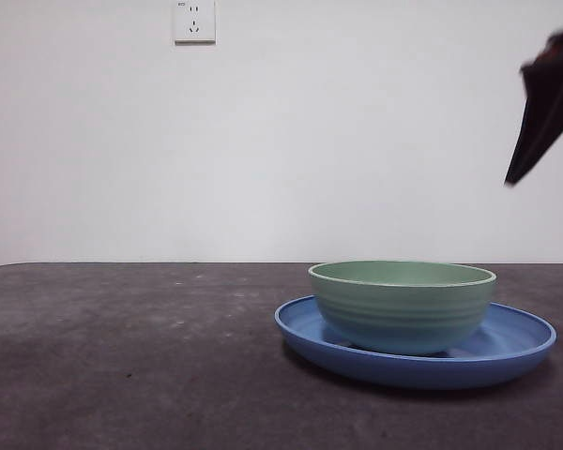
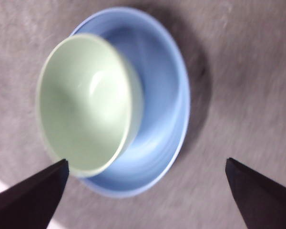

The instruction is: Place the green bowl on the blue plate

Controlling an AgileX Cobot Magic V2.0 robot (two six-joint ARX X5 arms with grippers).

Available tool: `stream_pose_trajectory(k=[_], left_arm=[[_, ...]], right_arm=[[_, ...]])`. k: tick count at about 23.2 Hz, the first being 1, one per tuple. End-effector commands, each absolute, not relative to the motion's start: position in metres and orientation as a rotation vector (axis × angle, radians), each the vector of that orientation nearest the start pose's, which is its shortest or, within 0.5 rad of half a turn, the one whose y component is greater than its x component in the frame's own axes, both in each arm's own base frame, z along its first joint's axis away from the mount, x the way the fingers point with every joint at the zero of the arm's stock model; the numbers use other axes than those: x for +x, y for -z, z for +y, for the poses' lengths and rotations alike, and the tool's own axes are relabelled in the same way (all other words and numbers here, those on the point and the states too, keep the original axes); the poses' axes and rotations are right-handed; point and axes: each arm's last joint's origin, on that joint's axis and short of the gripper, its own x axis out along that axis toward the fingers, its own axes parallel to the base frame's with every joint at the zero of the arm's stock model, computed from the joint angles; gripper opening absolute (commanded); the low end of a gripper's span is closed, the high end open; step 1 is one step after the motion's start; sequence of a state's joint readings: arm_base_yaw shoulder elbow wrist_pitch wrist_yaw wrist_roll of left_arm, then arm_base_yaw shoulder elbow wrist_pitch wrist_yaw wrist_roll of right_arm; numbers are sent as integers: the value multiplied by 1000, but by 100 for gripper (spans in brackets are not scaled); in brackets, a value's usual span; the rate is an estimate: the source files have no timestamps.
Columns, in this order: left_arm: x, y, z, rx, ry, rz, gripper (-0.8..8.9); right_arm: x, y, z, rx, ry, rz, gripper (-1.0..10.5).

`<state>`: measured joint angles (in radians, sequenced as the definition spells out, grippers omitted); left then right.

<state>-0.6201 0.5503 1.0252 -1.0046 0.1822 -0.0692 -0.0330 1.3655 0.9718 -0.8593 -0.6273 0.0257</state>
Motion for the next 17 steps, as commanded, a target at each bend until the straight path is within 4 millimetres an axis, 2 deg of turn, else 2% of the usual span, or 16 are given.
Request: stream_pose_trajectory(k=[1, 5, 10, 12, 17], left_arm=[[53, -362, -45, 52, 776, 541, 659], [53, -362, -45, 52, 776, 541, 659], [53, -362, -45, 52, 776, 540, 659], [53, -362, -45, 52, 776, 540, 659], [53, -362, -45, 52, 776, 540, 659]], right_arm=[[260, -228, 8, 391, -526, 1185, 442], [274, -213, 8, 379, -534, 1184, 372], [287, -195, 8, 377, -541, 1198, 354], [290, -185, 10, 374, -554, 1224, 349], [298, -166, 21, 374, -607, 1260, 251]])
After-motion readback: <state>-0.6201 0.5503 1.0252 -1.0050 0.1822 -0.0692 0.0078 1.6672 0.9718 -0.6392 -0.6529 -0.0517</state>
